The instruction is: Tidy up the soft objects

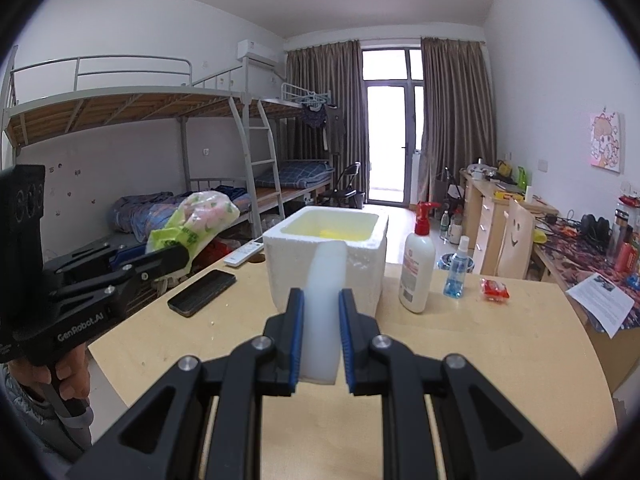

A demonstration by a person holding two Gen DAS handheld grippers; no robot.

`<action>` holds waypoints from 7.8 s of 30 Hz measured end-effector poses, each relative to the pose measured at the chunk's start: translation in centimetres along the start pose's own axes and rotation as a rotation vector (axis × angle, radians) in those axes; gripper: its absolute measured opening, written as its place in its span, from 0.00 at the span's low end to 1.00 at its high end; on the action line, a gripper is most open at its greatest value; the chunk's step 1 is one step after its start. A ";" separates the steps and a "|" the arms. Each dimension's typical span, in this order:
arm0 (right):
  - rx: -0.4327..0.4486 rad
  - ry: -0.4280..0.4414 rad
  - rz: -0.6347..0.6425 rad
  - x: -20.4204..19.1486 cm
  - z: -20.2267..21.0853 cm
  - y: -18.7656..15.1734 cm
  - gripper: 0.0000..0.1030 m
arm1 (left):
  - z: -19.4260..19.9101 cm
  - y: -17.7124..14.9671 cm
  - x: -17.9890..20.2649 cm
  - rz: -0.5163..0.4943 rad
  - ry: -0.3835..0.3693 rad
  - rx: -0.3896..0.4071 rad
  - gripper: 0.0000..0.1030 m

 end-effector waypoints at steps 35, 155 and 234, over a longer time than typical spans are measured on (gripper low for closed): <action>-0.074 0.076 0.054 1.9 -8.9 7.5 0.20 | -8.8 5.6 -3.3 0.032 0.040 -0.065 0.22; -0.069 -0.103 -0.091 9.4 -9.4 7.3 1.00 | -20.6 7.2 -2.8 0.011 0.096 -0.220 0.97; 0.208 -0.126 -0.035 -2.3 10.1 -2.2 1.00 | 10.4 -2.0 4.7 -0.009 0.159 0.185 0.99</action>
Point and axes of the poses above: each gripper's, at about its wrist camera, not at the fingertips, and z roughly against the way its jaws point, x to its right, y to its top, the point moved 4 cm from there along -z, roughly the way its jaws point, and after that the axes turned 3 degrees about -x, right-handed, at the moved point
